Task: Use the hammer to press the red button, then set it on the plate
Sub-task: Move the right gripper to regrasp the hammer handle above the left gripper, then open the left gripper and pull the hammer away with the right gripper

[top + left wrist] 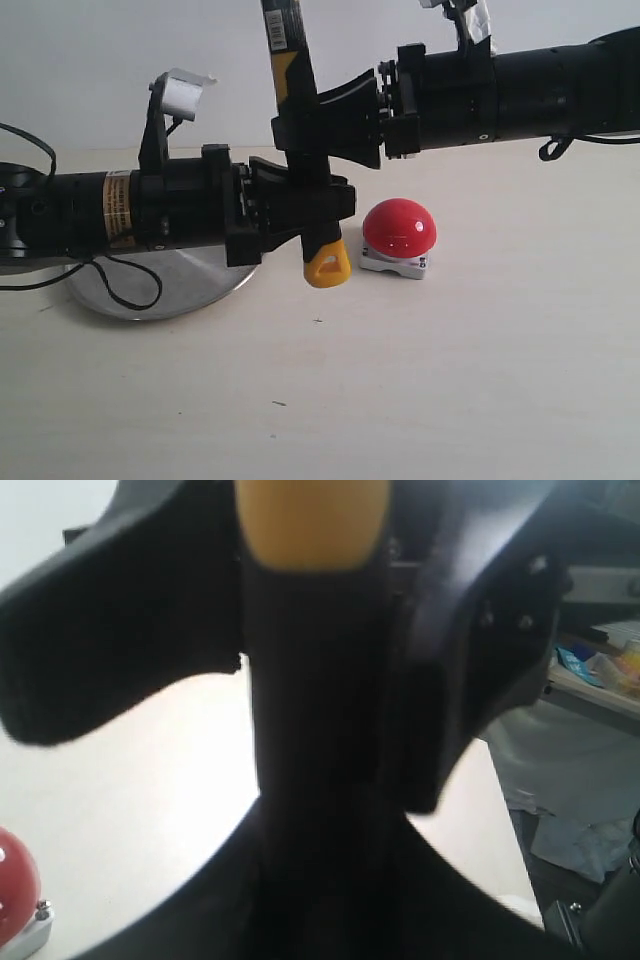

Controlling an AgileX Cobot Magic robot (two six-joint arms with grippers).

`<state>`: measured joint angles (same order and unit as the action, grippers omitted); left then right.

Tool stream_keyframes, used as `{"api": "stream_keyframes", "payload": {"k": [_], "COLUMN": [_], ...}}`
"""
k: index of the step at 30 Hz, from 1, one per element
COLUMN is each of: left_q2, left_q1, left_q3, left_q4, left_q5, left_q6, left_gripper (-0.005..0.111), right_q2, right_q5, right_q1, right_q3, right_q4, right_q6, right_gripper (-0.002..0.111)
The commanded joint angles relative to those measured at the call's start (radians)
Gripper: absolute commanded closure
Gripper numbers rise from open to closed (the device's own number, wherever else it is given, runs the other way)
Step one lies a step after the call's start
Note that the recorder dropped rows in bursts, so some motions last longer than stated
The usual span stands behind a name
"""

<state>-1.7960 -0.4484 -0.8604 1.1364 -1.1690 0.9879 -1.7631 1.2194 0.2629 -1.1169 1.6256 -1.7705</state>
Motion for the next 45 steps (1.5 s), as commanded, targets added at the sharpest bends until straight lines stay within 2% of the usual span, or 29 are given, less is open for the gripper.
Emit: {"api": "stream_keyframes", "payload": {"k": [1,6,12,18,20,23,26,27,33,37,45], "left_q2": [0.021,0.02,0.016,0.016,0.016,0.016,0.016,0.016,0.016,0.016,0.016], "left_q1": [-0.013,-0.019,-0.061,-0.061,-0.061,-0.061,-0.061,-0.061,-0.061,-0.061,-0.061], "left_q3": [-0.026,-0.026,-0.026,-0.026,-0.026,-0.026,-0.026,-0.026,-0.026,-0.026,-0.026], "left_q4": [-0.039,-0.033,-0.063,-0.076,-0.069,-0.069,-0.069,-0.069,-0.072,-0.072,-0.072], "left_q5": [-0.052,-0.052,-0.052,-0.052,-0.052,-0.052,-0.052,-0.052,-0.052,-0.052,-0.052], "left_q6": [0.011,0.011,-0.012,-0.014,-0.006,0.007,0.016,0.017,0.017,0.021,0.029], "left_gripper": [0.107,0.107,0.107,0.107,0.107,0.107,0.107,0.107,0.106,0.093,0.05], "right_q2": [-0.007,-0.007,-0.007,-0.007,-0.007,-0.007,-0.007,-0.007,-0.007,-0.007,-0.007], "right_q5": [0.002,0.002,0.002,0.002,0.002,0.002,0.002,0.002,0.002,0.002,0.002], "right_q1": [0.004,0.004,0.004,0.004,0.004,0.004,0.004,0.004,0.004,0.004,0.004], "right_q3": [-0.008,-0.008,-0.008,-0.008,-0.008,-0.008,-0.008,-0.008,-0.008,-0.008,-0.008], "right_q4": [0.024,0.056,0.071,0.076,0.084,0.086,0.084,0.084,0.093,0.095,0.092], "right_q6": [-0.004,-0.006,-0.013,-0.013,-0.013,-0.013,-0.007,-0.004,-0.007,-0.007,-0.007], "right_gripper": [0.05,0.05,0.05,0.056,0.062,0.08,0.105,0.108,0.108,0.108,0.108]}}
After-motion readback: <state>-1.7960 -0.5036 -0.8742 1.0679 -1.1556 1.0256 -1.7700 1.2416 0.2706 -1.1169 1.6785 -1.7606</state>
